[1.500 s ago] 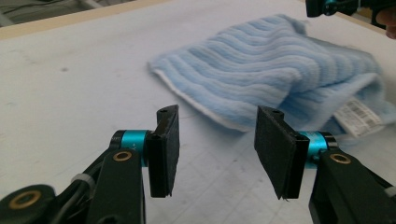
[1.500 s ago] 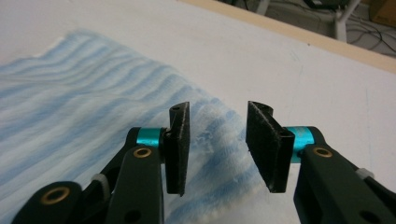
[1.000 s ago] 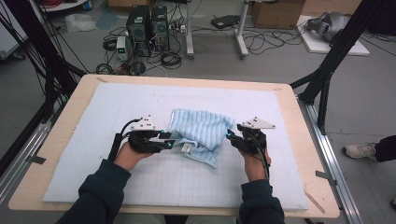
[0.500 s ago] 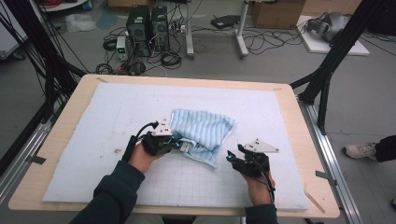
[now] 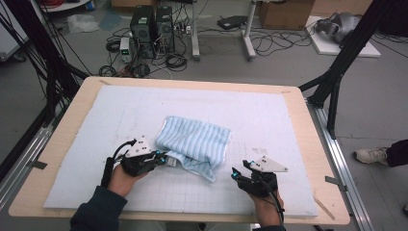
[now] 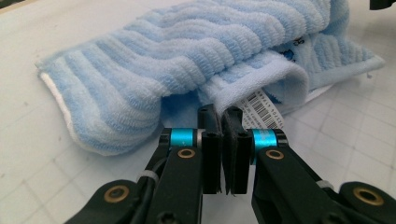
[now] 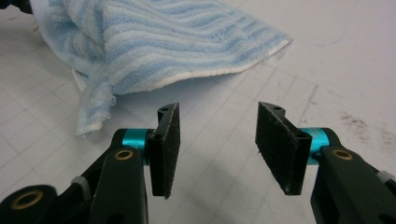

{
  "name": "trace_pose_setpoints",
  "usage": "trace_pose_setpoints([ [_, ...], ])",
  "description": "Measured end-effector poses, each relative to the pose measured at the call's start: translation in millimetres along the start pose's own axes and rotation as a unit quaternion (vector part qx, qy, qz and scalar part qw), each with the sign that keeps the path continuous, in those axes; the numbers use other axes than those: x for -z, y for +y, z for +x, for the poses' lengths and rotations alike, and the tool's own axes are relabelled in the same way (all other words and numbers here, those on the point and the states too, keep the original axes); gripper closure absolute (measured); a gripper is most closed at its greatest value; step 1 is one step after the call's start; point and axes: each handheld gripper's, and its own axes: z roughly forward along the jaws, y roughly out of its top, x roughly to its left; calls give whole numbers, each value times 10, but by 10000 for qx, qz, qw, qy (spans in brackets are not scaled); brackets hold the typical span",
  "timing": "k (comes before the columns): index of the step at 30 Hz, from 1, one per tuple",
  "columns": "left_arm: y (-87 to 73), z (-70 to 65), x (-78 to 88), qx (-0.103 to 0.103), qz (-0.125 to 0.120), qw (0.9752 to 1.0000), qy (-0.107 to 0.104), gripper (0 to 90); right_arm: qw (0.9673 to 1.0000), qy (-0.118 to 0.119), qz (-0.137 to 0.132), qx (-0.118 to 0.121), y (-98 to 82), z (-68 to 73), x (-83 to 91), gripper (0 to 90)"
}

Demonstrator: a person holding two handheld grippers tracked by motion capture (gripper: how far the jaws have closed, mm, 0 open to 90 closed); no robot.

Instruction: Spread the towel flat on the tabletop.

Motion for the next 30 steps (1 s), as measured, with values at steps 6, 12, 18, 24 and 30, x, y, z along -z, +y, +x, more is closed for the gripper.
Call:
trace_pose_setpoints([
  [6,-146,-4,183,15,-35,10000,57,862,9994,271,36,211,37,129,-67,499],
  [12,-252,61,327,123,-132,9998,107,862,9967,673,51,451,91,253,-191,499],
  [18,-301,66,393,146,-173,9997,126,860,9899,1285,-50,599,188,491,-290,499],
  [24,-302,45,398,91,-149,9998,123,860,9908,1196,-64,628,395,542,-535,449],
  [30,-308,58,398,102,-162,9998,98,860,9801,1036,854,1463,547,592,-974,832],
])
